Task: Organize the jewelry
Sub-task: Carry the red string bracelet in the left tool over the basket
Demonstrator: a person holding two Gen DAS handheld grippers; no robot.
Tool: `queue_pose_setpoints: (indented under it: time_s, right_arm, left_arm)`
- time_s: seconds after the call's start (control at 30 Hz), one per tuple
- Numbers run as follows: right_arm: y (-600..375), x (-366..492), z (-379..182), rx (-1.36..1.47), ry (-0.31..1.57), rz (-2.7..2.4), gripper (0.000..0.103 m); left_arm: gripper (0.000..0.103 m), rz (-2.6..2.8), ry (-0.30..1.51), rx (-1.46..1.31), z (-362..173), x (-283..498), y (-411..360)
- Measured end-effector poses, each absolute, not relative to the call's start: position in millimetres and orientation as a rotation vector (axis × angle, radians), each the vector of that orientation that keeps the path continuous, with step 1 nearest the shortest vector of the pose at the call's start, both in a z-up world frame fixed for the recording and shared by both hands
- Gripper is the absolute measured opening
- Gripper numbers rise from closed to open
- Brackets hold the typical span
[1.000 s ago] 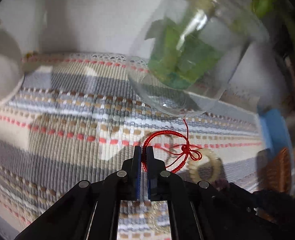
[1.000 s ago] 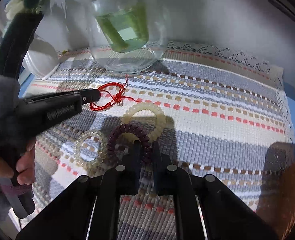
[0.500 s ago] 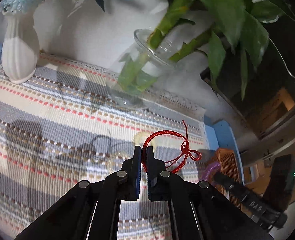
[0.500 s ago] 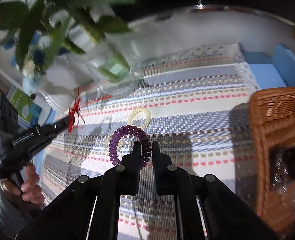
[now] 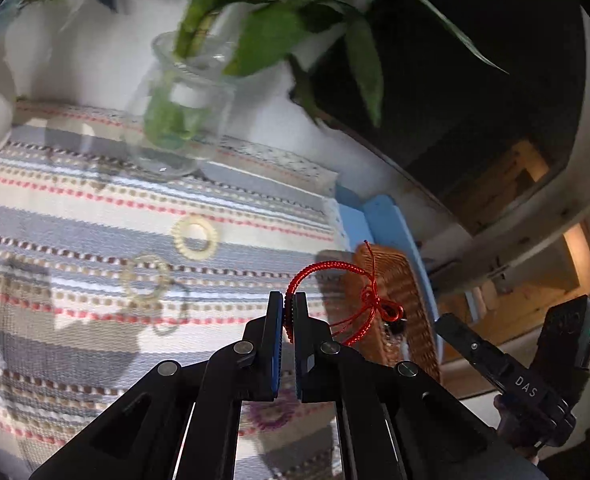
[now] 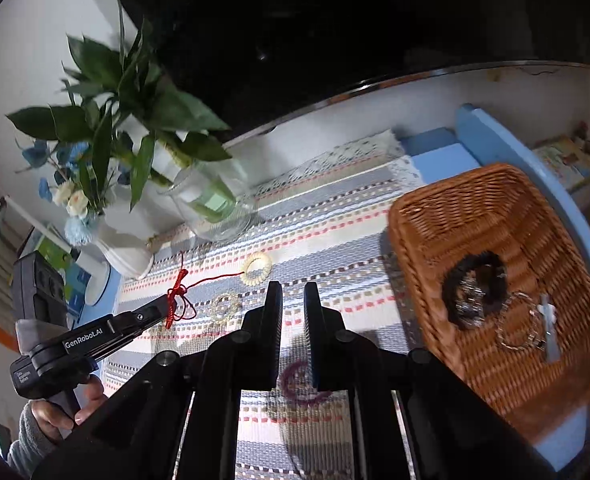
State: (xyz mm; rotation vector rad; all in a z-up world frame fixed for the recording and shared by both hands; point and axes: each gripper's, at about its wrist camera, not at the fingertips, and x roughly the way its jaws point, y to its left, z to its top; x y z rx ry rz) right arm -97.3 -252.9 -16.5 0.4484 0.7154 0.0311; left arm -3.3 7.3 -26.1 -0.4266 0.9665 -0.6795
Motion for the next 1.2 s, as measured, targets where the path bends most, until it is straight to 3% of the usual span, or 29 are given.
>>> queue_pose_setpoints:
  time_s: [0.53, 1.2]
  right_arm:
    - [-293.9, -134.0, 9.8, 0.476, 0.660, -0.044, 0.011]
    - [-419.8, -133.2, -49.9, 0.640, 0.787, -0.202, 0.012]
  left_arm:
    - [0.004, -0.859, 0.982, -0.302, 11.6, -23.6, -91.7]
    - [0.004, -0.918, 1.234, -0.138, -46.8, 10.7, -246.9]
